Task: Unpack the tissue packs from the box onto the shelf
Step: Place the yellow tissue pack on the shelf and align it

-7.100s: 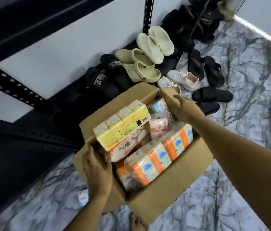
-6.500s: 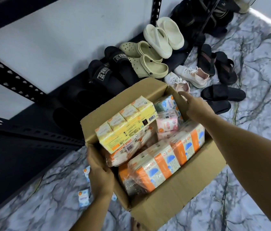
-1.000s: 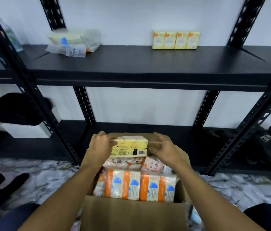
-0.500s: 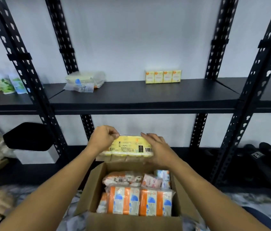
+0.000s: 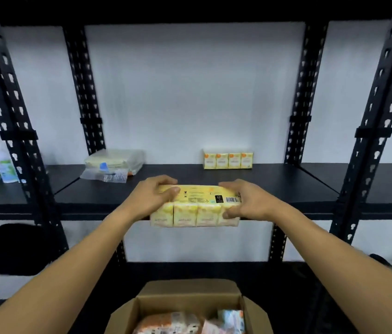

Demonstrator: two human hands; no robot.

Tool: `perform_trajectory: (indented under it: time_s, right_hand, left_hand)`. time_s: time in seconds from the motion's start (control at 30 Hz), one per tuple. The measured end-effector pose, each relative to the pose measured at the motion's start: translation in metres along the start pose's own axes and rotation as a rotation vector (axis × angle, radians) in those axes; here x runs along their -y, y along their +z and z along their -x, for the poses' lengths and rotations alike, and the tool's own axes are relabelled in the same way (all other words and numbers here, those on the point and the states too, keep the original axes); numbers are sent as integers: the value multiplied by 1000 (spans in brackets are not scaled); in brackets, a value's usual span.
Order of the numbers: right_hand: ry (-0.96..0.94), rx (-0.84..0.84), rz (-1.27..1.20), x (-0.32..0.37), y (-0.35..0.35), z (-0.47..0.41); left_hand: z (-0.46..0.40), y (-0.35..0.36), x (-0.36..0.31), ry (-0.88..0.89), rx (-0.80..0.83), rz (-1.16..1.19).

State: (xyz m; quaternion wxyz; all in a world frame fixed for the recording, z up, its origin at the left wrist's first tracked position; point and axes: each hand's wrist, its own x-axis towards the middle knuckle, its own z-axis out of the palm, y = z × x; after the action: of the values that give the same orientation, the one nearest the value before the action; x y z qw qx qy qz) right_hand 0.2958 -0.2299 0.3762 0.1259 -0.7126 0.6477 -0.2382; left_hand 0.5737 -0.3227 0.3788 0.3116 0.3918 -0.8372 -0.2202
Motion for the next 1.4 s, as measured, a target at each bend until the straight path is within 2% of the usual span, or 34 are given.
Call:
perform_trajectory:
  time_s: [0.17, 0.47, 0.53, 0.7, 0.77, 0.93, 1.07, 1.13, 1.2, 1.3, 1.4]
  right_hand:
    - [43, 14, -53, -14, -32, -46]
    - [54, 20, 14, -45, -49, -124]
    - [59, 14, 15, -52, -48, -136]
    - [37, -10, -60, -55, -46, -155]
    - [16, -33, -66, -56, -46, -159]
    - [-41, -154, -288, -59, -48, -158]
    - [52, -250, -458, -65, -47, -158]
    - [143, -184, -596, -64, -46, -155]
    - [190, -75, -790, -57, -47, -152]
    - [240, 4, -876, -42, -56, -151]
    - [324, 195, -753, -29, -67, -152]
  left_hand:
    - [-44, -9, 1, 25, -20, -26]
    - [-120, 7, 29, -28, 28, -43]
    - [-131, 12, 35, -21, 49, -110]
    - [-160, 25, 26, 78, 107, -447]
    - [-170, 28, 19, 104, 103, -489]
    - [-178, 29, 21, 59, 15, -349]
    - [-172, 29, 23, 14, -117, -23]
    - [-170, 34, 21, 8, -183, 109]
    - [-167, 40, 19, 59, -222, 113]
    - [-162, 46, 23, 221, -241, -131]
    - [-158, 51, 26, 392, -311, -373]
